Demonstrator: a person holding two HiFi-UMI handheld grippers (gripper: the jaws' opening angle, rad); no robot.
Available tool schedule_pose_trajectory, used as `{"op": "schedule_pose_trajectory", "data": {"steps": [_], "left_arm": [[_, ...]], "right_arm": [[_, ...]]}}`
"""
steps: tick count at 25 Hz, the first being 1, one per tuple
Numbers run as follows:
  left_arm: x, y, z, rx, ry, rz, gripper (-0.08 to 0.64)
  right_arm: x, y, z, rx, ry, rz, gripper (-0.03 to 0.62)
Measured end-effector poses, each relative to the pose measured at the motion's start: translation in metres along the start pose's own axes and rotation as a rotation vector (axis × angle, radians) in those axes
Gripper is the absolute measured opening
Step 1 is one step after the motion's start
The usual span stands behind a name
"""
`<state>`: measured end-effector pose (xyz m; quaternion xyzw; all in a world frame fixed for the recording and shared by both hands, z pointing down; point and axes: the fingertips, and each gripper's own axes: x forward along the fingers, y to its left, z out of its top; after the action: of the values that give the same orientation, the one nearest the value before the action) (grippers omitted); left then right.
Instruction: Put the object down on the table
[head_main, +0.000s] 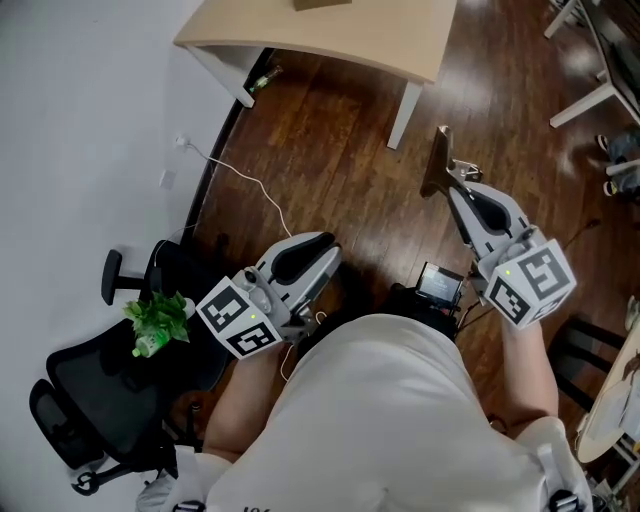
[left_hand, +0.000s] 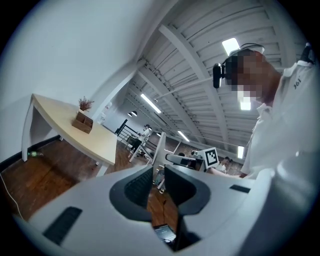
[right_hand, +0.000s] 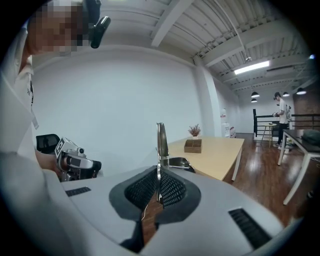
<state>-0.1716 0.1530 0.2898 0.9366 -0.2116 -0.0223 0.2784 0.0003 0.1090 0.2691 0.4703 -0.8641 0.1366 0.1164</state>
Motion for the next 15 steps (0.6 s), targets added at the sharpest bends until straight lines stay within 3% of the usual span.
{"op": "schedule_pose_trajectory", "data": {"steps": [7, 15], "left_arm": [[0.004, 0.027, 0.016, -0.001, 0.005, -0.017, 0.071], [0.043, 0.068, 0.034, -0.002, 0.004, 0.011, 0.071]], "right_arm": [[0.027, -0.004, 0.009, 0.002, 0.001, -0.014, 0.004], [0.071, -0.054, 0.017, 0.009, 0.0, 0.008, 0.005]]}}
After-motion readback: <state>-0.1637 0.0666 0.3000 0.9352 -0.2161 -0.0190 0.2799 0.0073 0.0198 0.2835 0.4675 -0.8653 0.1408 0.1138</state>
